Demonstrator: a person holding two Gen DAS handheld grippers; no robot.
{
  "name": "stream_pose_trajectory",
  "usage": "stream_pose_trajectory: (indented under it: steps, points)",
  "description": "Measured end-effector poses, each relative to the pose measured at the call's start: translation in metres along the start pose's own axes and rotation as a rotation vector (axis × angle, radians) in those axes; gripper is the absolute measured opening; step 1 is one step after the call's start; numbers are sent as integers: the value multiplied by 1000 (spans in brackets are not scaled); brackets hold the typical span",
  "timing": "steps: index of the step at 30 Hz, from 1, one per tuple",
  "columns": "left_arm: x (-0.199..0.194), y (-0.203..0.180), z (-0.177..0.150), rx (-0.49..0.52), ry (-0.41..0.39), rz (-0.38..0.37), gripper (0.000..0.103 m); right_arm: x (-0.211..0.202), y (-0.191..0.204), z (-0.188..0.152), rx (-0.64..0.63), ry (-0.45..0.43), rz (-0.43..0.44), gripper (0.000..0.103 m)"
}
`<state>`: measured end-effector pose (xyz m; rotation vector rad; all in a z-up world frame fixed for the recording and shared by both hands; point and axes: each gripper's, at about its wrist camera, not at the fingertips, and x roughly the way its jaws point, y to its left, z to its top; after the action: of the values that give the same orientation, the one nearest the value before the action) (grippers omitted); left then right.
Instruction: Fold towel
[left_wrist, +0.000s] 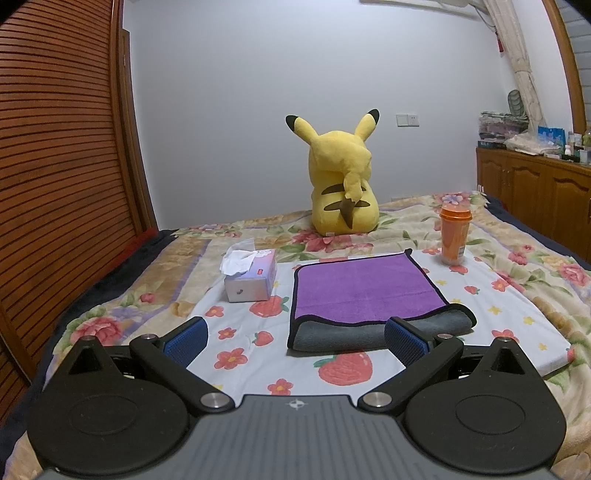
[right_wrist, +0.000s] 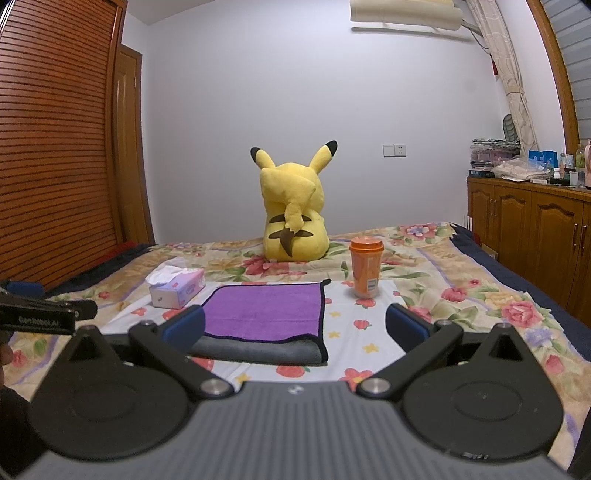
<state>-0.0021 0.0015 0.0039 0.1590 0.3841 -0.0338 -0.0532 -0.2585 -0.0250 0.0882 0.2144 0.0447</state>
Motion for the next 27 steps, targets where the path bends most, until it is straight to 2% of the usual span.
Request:
stream_pose_trajectory:
  steps: [27]
  points:
    - [0, -2, -3, 3, 0, -2, 103, 1, -1, -1, 2, 2, 0, 103]
